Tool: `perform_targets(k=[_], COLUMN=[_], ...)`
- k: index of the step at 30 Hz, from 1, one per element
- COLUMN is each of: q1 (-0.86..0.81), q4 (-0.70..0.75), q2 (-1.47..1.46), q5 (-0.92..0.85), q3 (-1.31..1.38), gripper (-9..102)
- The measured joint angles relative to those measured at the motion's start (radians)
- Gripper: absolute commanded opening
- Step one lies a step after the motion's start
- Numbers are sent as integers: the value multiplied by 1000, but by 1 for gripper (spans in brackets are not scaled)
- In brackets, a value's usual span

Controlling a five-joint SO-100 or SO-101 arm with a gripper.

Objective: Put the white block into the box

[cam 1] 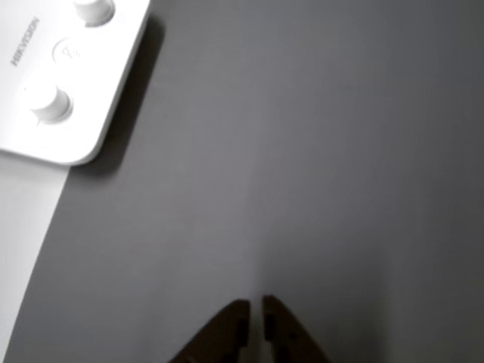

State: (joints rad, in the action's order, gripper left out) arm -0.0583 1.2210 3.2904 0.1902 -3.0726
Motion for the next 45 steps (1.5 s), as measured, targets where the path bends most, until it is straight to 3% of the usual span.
perform_targets(k=[15, 21, 30, 38, 45], q1=[-2, -3, -57, -95, -215], q4=[0, 0, 0, 0, -112], q2=[0, 0, 0, -31, -385], q5=[-18, -204, -325, -268, -133], q3=[0, 0, 0, 15, 225], gripper=[-2, -2, -2, -2, -2])
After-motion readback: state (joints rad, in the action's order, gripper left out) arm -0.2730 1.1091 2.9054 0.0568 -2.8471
